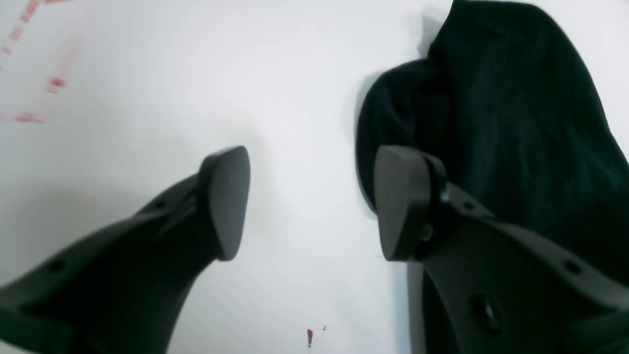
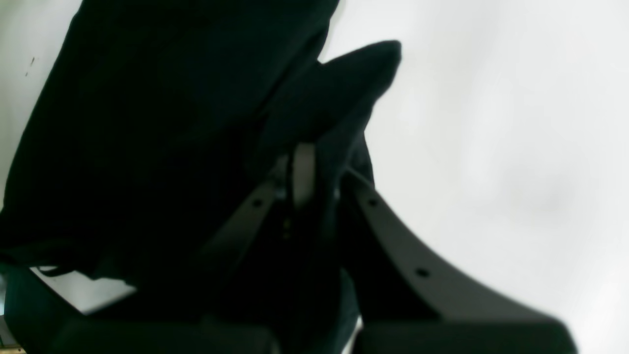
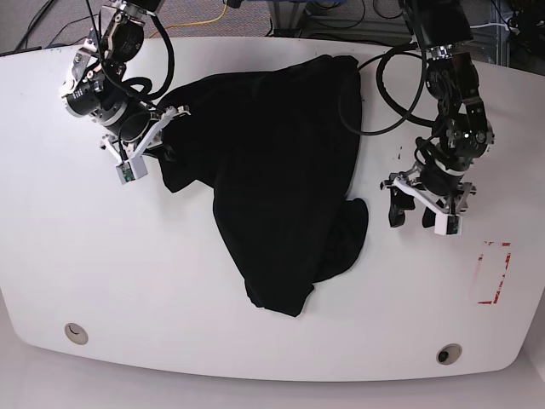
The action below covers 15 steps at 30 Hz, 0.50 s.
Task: Layout the t-shirt on the table in an organized manner, then fold the t-shirt properly
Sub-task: 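Reach the left gripper to the shirt's opposite edge and grasp it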
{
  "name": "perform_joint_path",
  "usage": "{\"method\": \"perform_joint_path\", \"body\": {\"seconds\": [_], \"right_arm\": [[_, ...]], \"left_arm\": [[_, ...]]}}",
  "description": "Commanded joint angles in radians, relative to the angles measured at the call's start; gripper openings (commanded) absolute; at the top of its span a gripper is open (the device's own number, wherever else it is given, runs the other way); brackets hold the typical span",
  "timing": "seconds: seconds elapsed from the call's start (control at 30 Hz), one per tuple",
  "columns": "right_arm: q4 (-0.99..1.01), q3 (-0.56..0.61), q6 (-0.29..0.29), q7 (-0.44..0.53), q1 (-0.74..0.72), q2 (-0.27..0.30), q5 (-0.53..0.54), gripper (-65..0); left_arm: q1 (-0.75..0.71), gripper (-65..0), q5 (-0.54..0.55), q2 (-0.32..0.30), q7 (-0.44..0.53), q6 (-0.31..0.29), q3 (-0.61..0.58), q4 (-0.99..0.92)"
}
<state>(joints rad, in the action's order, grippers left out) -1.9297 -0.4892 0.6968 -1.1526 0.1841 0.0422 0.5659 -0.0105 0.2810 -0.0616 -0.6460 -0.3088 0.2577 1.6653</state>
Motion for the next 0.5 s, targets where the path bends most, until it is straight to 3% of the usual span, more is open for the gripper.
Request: {"method": "perform_joint_path", "body": {"seconds": [0.0, 0.47], "right_arm": [[-0.018, -0.001, 0.001, 0.021, -0.01, 0.008, 0.019, -65.0], [-0.018, -0.001, 0.001, 0.021, -0.01, 0.014, 0.019, -65.0]], "left_arm": [[0.045, -27.2, 0.013, -0.005, 0.019, -0.003, -0.025, -0.055], [0.139, -27.2, 0.014, 0.024, 0.019, 0.0, -0.085, -0.32]]}}
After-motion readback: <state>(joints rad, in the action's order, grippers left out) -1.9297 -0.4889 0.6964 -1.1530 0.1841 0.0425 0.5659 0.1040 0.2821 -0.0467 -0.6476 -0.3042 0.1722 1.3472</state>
